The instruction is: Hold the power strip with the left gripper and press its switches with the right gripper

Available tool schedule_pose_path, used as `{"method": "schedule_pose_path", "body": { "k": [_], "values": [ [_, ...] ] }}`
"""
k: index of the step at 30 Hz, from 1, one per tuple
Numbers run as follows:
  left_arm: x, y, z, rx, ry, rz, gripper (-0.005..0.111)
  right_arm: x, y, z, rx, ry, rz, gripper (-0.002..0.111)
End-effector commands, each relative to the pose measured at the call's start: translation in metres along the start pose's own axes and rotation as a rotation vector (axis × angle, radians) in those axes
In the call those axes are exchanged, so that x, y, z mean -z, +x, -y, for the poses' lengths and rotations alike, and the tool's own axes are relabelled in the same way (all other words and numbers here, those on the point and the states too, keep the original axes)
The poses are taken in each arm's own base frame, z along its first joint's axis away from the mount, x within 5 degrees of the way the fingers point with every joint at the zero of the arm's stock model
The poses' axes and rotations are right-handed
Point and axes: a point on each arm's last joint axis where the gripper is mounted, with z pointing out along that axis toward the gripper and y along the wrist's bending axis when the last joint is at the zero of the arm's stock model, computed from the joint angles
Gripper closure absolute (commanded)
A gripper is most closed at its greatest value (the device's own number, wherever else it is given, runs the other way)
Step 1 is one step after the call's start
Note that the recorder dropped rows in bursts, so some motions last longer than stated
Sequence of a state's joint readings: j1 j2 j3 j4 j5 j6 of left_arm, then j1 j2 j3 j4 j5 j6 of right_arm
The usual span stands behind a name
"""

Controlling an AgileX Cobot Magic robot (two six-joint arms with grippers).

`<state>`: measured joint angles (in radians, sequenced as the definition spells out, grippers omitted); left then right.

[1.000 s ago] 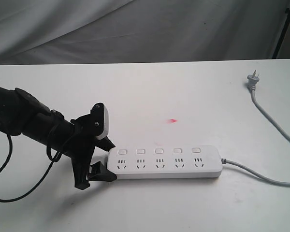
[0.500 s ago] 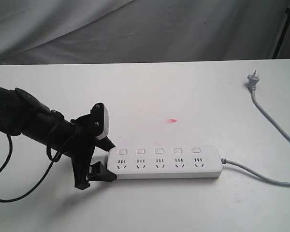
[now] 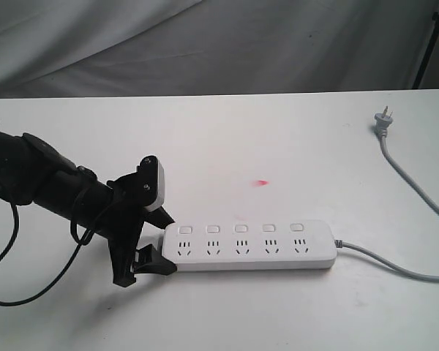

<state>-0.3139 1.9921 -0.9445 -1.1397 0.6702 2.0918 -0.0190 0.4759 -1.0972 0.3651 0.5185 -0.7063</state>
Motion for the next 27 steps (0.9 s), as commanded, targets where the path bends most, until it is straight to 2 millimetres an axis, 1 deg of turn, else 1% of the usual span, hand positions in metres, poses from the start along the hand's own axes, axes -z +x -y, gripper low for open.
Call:
{"method": "schedule_pose_path", "body": {
  "k": [1, 7, 12, 17, 22, 27],
  "values": [
    [-0.001, -0.001, -0.001, -0.003, -0.010, -0.004, 0.107, 0.009, 0.021, -0.005, -0.073, 0.064, 0.072, 0.108],
    [-0.001, -0.001, -0.001, -0.003, -0.010, -0.004, 0.107, 0.015, 0.046, -0.016, -0.110, 0.071, 0.056, 0.108],
    [-0.001, -0.001, -0.001, -0.003, -0.010, -0.004, 0.107, 0.019, 0.058, -0.021, -0.203, 0.066, 0.042, 0.108],
    [-0.001, -0.001, -0.001, -0.003, -0.010, -0.004, 0.107, 0.023, 0.072, -0.026, -0.348, 0.072, 0.023, 0.108],
    [-0.001, -0.001, -0.001, -0.003, -0.010, -0.004, 0.107, 0.023, 0.094, -0.031, -0.413, 0.102, -0.035, 0.108],
    [-0.001, -0.001, -0.001, -0.003, -0.010, -0.004, 0.107, 0.018, 0.118, -0.037, -0.439, 0.122, -0.107, 0.108]
  ]
}}
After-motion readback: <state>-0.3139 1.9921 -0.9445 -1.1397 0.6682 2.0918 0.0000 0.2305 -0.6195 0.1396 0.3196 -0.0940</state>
